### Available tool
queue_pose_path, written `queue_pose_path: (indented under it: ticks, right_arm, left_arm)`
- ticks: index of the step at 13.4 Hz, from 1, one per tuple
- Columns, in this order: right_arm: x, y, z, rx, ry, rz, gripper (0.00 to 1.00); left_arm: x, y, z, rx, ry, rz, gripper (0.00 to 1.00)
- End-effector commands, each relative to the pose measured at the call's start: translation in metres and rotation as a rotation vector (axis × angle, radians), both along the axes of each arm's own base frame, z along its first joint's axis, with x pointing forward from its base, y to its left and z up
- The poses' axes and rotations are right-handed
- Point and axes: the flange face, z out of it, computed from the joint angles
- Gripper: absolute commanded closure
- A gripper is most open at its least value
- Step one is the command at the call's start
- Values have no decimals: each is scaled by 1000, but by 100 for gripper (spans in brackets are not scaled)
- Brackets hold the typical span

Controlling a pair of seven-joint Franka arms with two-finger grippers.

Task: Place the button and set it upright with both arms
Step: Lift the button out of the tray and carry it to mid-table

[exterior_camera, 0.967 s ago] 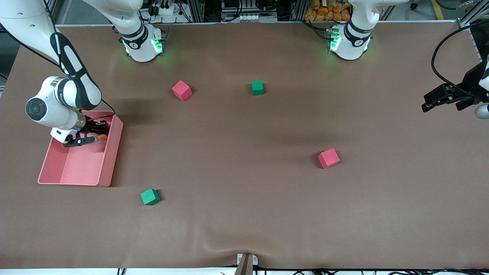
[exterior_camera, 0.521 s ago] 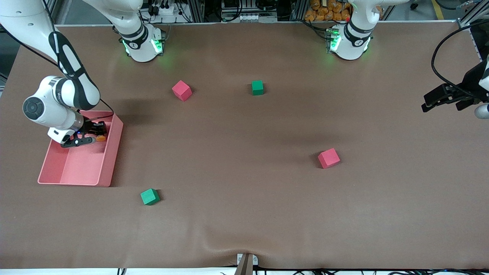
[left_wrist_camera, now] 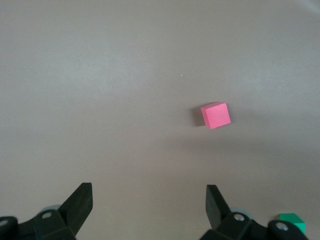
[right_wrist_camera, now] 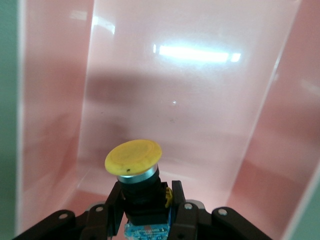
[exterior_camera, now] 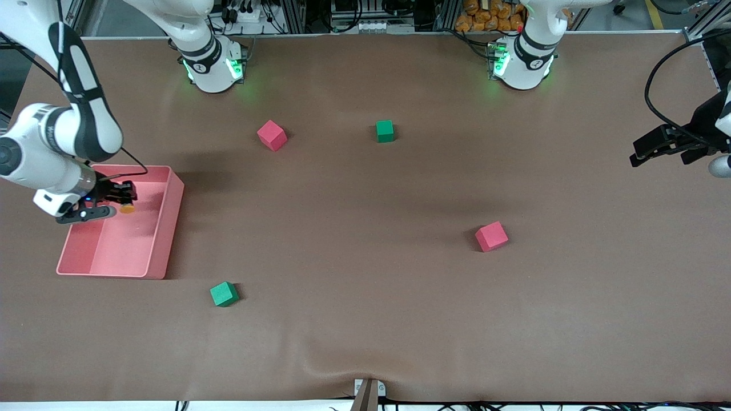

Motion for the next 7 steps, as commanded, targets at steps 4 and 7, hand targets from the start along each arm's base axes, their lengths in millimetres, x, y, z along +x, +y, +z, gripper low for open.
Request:
queue_pose_path:
  ticks: [4, 7]
  right_arm:
    - [50, 49, 87, 84, 49, 37, 100]
    - [71, 96, 109, 133, 11, 85, 100]
  left_arm:
    - [-1, 1, 5, -4, 3, -23, 0]
    - [-1, 1, 3, -4, 7, -23, 0]
